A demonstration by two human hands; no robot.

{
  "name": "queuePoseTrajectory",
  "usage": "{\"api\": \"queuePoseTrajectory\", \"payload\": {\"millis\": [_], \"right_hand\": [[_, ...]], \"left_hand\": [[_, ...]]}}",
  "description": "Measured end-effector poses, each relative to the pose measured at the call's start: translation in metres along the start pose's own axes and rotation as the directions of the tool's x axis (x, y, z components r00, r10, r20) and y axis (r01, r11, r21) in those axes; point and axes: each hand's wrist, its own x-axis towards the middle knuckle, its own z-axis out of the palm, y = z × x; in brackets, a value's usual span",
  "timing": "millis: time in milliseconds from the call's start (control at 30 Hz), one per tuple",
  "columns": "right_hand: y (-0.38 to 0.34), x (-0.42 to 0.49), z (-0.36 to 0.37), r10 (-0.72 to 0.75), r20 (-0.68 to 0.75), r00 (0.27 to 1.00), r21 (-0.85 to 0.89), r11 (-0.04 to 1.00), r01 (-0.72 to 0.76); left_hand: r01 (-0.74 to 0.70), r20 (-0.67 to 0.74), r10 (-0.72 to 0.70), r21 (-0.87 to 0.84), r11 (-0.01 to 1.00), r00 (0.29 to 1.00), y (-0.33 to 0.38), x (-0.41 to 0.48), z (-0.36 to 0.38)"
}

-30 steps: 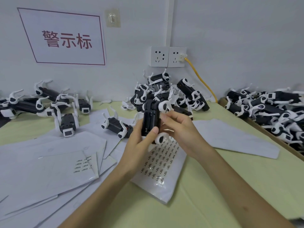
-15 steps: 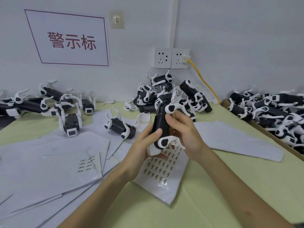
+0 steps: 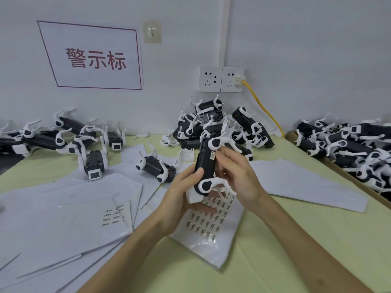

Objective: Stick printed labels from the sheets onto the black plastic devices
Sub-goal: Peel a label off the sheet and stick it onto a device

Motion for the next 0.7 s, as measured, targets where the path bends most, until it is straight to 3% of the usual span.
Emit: {"api": "queuePoseTrajectory", "payload": {"millis": [233,400,500,600,700], "right_hand": [[0.002,0.003,-0.001,-0.012,-0.088,0.996,-0.058,0.998,0.007],[0.000,-0.002,-0.011,-0.176,-0.173,0.969,-0.050,0.984,0.170],[-0.005,0.003,-0.020,-0.272,-0.234,0.933,-0.166,0.957,0.237],[-0.008,0.004,-0.033,-0.126,-0.031,0.992,-0.280,0.953,0.112],[-0.009,0.004,-0.037,0.012,0.186,0.982,-0.356,0.933,0.056]], "left_hand": [[0.046,-0.077,-0.057,-0.135,0.990,0.995,0.003,0.003,0.001],[0.030,-0.197,-0.065,-0.174,0.984,0.978,0.006,0.005,-0.001],[0.040,-0.235,-0.065,-0.111,0.993,0.970,0.015,0.005,-0.009],[0.196,-0.148,-0.202,-0.057,0.979,0.968,0.021,0.004,-0.022],[0.302,-0.070,-0.304,-0.036,0.953,0.950,0.022,0.005,-0.030]]}}
